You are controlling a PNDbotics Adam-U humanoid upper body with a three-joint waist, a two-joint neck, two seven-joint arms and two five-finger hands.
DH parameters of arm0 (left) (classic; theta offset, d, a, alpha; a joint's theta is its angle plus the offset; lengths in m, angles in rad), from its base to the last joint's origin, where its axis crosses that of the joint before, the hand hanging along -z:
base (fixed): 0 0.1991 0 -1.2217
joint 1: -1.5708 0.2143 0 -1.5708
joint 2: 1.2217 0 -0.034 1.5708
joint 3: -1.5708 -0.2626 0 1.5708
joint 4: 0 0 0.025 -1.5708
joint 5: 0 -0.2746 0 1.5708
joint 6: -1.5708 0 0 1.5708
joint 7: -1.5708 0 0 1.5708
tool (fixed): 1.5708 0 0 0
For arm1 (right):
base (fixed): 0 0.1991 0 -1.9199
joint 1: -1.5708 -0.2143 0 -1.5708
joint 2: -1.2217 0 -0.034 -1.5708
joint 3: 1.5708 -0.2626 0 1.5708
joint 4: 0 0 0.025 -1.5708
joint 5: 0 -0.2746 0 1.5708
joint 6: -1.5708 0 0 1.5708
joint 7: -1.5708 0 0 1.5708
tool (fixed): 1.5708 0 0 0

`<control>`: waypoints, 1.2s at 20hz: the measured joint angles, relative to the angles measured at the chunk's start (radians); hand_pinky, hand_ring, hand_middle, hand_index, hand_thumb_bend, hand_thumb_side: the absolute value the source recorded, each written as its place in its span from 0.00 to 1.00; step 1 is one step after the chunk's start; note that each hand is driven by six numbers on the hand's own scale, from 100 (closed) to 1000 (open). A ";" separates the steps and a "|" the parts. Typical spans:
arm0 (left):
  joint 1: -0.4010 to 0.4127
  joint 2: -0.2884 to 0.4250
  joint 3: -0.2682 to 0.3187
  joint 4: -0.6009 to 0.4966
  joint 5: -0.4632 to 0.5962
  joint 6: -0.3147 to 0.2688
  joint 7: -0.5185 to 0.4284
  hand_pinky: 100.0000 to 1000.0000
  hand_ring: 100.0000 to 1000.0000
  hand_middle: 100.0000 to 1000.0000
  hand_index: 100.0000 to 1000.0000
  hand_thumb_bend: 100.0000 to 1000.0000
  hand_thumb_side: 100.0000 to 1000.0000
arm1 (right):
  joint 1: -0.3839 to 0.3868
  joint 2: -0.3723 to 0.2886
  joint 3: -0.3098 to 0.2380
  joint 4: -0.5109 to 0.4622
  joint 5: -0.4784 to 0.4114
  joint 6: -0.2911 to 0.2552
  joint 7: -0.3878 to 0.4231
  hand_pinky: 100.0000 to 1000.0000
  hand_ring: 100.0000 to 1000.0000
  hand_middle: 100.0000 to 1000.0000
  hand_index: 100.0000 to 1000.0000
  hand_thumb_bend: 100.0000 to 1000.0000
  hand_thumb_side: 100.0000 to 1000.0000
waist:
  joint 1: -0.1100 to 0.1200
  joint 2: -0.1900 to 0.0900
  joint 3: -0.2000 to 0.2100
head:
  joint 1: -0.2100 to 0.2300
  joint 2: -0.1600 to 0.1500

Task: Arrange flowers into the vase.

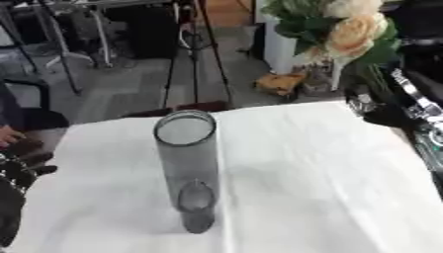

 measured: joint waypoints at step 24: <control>-0.007 0.000 -0.006 0.005 0.000 0.001 -0.010 0.65 0.69 0.71 0.77 0.99 0.85 | -0.332 0.206 0.088 -0.079 -0.145 0.066 0.043 0.00 0.00 0.00 0.02 0.14 0.05 | -0.012 -0.014 0.039 | -0.035 -0.027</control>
